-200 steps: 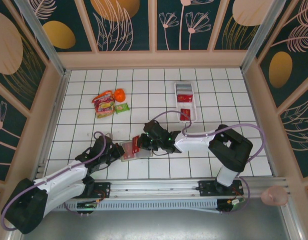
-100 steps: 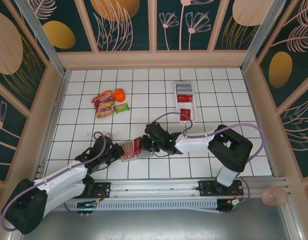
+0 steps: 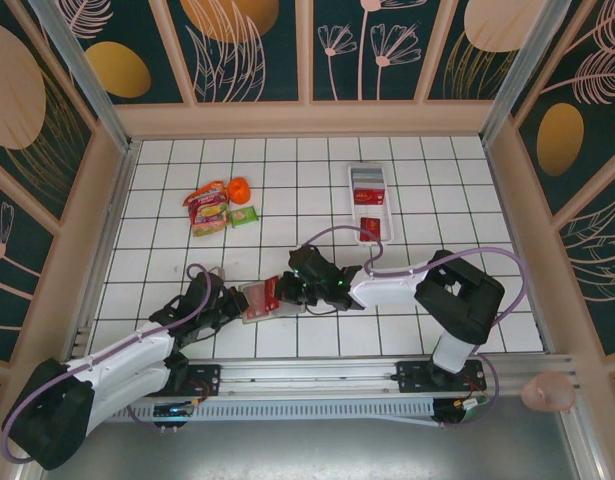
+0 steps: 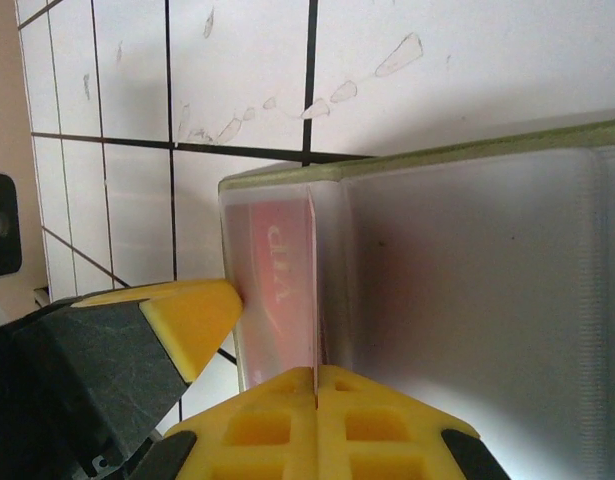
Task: Put the credit cards into the card holder
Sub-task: Insert the credit card into the card slot.
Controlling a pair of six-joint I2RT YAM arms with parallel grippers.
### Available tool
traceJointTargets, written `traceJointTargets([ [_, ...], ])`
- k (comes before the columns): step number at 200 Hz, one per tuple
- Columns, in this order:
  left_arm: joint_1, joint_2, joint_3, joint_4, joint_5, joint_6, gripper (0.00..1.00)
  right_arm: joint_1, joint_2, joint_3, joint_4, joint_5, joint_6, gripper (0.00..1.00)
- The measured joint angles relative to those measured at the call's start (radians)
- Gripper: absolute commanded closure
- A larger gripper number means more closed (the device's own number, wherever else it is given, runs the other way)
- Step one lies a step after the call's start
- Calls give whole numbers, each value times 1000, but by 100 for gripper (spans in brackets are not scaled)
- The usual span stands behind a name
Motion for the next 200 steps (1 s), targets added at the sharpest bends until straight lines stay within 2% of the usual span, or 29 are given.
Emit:
traceJointTargets([
  [200, 0, -30, -16, -2, 2, -3, 100, -5, 87, 39, 37, -88, 11, 100],
])
